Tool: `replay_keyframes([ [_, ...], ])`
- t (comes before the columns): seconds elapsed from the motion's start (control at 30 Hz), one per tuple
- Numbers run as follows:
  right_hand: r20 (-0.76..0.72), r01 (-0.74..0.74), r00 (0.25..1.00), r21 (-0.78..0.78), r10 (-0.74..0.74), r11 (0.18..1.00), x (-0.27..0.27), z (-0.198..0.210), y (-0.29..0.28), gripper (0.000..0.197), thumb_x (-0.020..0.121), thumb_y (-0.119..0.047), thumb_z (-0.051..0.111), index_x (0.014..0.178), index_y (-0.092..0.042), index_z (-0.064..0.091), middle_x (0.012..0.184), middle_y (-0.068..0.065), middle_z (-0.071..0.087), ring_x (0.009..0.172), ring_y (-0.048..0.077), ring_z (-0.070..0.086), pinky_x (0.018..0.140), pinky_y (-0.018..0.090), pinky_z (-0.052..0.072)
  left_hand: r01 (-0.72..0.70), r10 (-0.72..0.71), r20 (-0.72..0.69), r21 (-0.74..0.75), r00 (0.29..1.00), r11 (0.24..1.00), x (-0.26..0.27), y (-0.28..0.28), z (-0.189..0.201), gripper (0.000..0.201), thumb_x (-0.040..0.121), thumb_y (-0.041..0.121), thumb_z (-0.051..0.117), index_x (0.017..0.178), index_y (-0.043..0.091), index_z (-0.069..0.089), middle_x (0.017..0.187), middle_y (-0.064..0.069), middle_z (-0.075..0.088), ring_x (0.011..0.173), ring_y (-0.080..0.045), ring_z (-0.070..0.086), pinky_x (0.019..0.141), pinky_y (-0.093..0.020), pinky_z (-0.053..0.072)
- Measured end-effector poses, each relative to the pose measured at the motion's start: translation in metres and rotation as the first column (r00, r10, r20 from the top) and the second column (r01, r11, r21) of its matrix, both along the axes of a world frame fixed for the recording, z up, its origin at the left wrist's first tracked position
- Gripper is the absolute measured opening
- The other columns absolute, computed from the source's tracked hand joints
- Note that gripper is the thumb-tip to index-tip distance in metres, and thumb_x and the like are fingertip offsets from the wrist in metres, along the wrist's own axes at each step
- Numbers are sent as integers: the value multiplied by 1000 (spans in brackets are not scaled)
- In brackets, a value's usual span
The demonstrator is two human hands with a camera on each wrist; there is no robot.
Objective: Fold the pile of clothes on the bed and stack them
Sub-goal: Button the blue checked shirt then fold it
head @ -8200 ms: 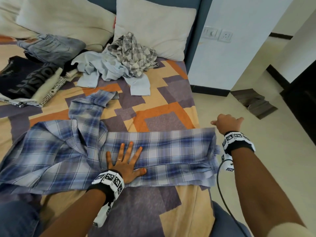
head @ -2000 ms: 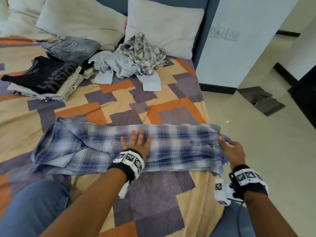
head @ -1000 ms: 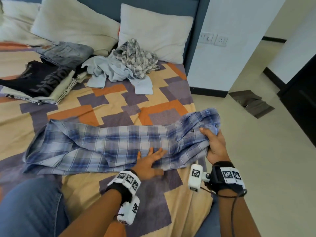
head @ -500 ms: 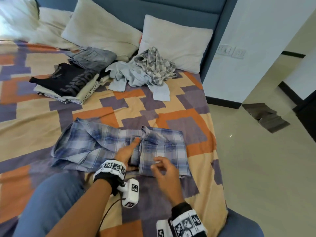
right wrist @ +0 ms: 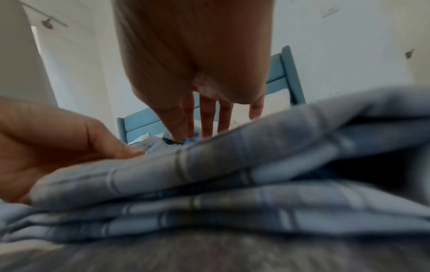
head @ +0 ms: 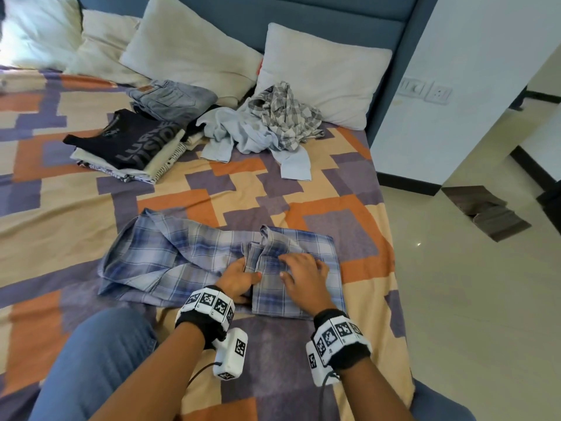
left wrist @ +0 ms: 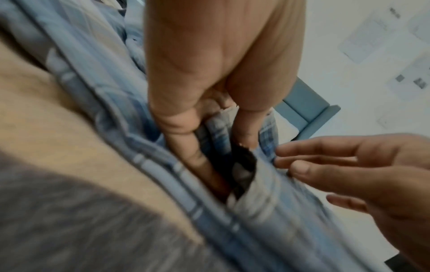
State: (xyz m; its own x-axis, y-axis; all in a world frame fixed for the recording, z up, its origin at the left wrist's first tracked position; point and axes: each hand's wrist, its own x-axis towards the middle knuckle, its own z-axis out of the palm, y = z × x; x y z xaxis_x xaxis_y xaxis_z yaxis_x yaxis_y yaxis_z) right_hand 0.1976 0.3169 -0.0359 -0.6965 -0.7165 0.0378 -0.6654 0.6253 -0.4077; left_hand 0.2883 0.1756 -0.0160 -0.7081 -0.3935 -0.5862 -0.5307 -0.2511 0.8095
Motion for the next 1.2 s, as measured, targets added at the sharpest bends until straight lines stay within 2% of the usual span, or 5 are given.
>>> replay_keyframes([
  [0.23, 13, 22, 1000, 140, -24, 990, -15, 9, -12, 24, 88, -38, 65, 112, -33, 63, 118, -10, 55, 124, 19, 36, 102, 52, 22, 18, 84, 101, -737, 991, 676, -41, -10, 12, 51, 78, 63, 63, 111, 24, 65, 129, -14, 53, 124, -37, 43, 101, -50, 39],
  [0.57, 135, 142, 986, -381, -98, 914, -6, 1, -3, 14, 90, -30, 59, 99, -37, 53, 104, -19, 59, 106, 12, 43, 79, 35, 21, 99, 84, 252, -635, 964, 766, -37, -15, -5, 33, 74, 66, 62, 66, 34, 67, 124, -18, 58, 120, -42, 45, 103, -51, 35],
  [0.73, 289, -130, 935, -254, 204, 958, -11, 5, -2, 62, 78, -57, 70, 134, -44, 46, 150, -4, 37, 139, 15, 24, 109, 34, 22, -95, 192, 86, -633, 978, 769, -19, -11, -14, 67, 84, 66, 56, 117, 8, 55, 125, -25, 51, 122, -43, 44, 97, -49, 39],
  [0.97, 408, 643, 754, -297, -515, 706, -32, -6, 55, 42, 88, -34, 71, 119, -10, 56, 113, 10, 65, 106, 28, 60, 94, 47, 49, 73, 70, 234, -553, 970, 830, -24, 11, -15, 103, 77, 63, 67, 149, 4, 21, 146, -24, 37, 131, -43, 41, 103, -55, 41],
  [1.2, 748, 716, 519, -117, -413, 688, -42, -19, 62, 45, 72, -41, 79, 104, -12, 71, 99, 4, 74, 94, 26, 69, 89, 45, 56, 47, 22, 94, -674, 995, 738, -25, 19, -25, 79, 90, 29, 65, 150, 4, 20, 136, -23, 52, 117, -40, 55, 94, -49, 48],
])
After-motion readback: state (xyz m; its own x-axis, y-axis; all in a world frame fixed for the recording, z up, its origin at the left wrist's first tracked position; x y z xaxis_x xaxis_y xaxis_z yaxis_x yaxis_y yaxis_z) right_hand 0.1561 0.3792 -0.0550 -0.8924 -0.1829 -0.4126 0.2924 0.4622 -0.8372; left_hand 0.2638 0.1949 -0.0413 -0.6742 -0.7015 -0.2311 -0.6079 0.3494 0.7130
